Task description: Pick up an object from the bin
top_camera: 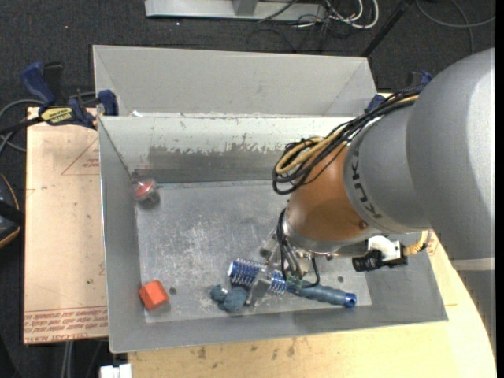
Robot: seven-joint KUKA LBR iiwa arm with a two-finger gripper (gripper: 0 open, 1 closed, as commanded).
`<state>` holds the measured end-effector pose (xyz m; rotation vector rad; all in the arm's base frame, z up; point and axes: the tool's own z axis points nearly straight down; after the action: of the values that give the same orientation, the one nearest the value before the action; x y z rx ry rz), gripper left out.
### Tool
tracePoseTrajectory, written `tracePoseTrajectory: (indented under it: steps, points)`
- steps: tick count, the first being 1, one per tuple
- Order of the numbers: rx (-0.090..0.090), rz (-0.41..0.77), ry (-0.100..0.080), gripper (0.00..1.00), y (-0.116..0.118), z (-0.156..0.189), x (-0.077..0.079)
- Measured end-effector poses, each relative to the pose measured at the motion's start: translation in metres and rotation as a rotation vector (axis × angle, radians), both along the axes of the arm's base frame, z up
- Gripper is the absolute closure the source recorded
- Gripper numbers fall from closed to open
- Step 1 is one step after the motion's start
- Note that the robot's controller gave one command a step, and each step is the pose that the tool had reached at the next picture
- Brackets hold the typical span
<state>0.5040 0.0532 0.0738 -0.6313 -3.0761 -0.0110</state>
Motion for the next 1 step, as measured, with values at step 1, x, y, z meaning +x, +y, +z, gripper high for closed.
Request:
tracePoseTrajectory:
  steps: [1]
  points:
    - [-0.004,0.004,0.000,0.00,0.0019,0.0021,0.0008]
